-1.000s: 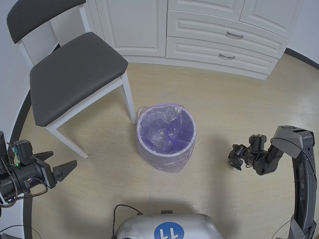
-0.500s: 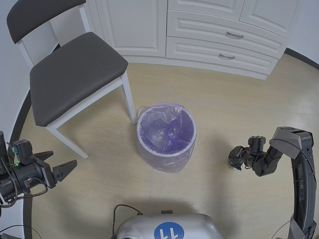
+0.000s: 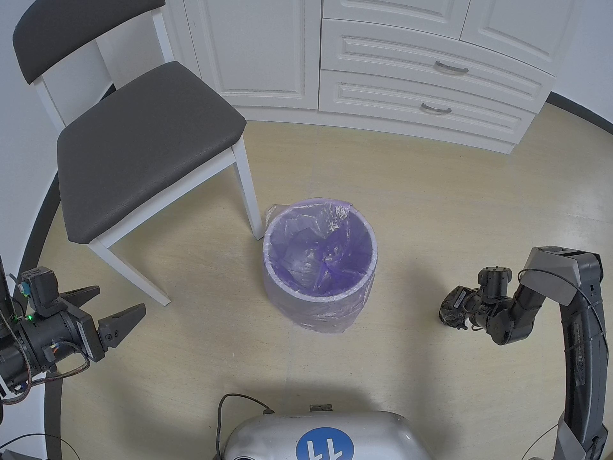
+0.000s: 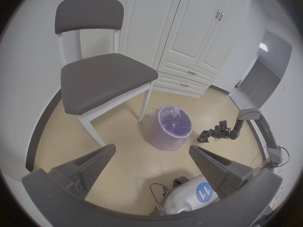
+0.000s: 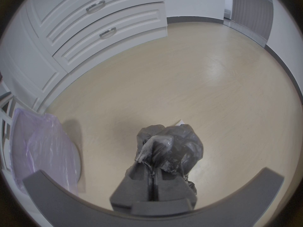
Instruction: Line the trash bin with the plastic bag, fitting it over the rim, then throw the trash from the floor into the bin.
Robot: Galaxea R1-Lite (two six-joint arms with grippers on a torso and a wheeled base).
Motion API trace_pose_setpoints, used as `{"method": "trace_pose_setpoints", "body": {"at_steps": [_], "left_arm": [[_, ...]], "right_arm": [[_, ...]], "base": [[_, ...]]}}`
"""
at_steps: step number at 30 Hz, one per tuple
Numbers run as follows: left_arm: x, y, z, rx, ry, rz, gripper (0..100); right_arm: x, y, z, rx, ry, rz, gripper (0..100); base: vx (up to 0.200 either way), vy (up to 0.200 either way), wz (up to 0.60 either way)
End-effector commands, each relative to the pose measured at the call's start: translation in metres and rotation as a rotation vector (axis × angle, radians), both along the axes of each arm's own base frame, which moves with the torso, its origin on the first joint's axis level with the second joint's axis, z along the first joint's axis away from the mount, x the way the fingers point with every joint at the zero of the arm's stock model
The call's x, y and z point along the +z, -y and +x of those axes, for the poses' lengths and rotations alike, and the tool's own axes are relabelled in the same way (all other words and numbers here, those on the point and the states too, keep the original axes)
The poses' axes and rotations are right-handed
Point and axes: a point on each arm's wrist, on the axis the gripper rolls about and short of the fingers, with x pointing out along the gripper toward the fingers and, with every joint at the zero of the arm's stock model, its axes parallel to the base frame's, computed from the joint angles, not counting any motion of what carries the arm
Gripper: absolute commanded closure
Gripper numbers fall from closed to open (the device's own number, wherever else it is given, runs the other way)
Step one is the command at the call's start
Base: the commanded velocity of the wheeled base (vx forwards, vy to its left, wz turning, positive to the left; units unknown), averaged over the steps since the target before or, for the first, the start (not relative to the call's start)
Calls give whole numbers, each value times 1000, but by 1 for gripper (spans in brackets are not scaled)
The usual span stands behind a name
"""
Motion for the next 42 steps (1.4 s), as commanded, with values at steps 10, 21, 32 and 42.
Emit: {"method": "trace_pose_setpoints", "body": {"at_steps": [10,21,32,42], "left_arm": [[14,-3,-15,7,110,-20,0],[13,-3,-15,7,105,-18,0],[15,-3,-16,6,115,-18,0],[18,-3,-20,5,142,-22,0]], "right_arm": [[18,22,-45,157,-46,-133,100],[92,23,-85,239,21,-291,100],[170,-41,-149,446,194,-409,100],[227,-89,-207,571,287,-423,100]], "base": [[0,0,0],[0,0,0],[0,0,0],[0,0,0]]}}
